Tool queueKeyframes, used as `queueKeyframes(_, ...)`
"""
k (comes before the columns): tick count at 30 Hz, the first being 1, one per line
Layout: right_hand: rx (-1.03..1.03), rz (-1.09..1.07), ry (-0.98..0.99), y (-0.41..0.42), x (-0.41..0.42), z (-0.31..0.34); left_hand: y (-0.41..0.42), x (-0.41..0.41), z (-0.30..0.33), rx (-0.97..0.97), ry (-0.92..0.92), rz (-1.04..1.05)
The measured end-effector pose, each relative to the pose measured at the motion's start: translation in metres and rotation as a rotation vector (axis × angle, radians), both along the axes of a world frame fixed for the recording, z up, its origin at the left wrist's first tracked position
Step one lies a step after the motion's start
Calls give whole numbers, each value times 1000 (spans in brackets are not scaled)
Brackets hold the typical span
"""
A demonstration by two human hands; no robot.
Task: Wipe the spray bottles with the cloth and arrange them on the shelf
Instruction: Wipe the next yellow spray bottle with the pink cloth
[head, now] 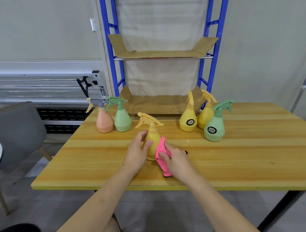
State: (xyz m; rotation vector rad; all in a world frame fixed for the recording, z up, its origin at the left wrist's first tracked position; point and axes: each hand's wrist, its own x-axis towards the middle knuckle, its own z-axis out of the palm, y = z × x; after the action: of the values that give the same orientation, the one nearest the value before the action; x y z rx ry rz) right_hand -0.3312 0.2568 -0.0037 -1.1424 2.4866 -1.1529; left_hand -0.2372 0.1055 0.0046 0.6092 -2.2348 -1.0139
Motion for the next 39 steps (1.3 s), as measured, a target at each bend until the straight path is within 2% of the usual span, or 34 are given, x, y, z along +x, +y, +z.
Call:
queueKeyframes(6,-133,-7,-39,4,13,0,-4,4,4,-11,-38,-1)
queueKeyframes(12,-289,79,32,-10,8,17,-2,-8,11,7,-65,2)
queueKeyframes(20,-105,134,-79,-15,-15,16,-5,-6,12,53,-43,-32)
queueKeyframes(24,-79,110,-39,-6,-15,11,-7,-4,15,53,-80,-45)
queueKeyframes(28,-110,32,-10,5,-3,-1,-9,0,18,-47,-121,-8)
queueKeyframes(34,-301,45,-75,-1,8,1,-12,2,27,-83,-127,-108)
queueKeyframes(36,-287,71,-56,-10,8,10,-10,3,32,-85,-151,-131)
queueKeyframes(39,-231,119,-45,-18,5,18,-7,5,32,14,-151,-140)
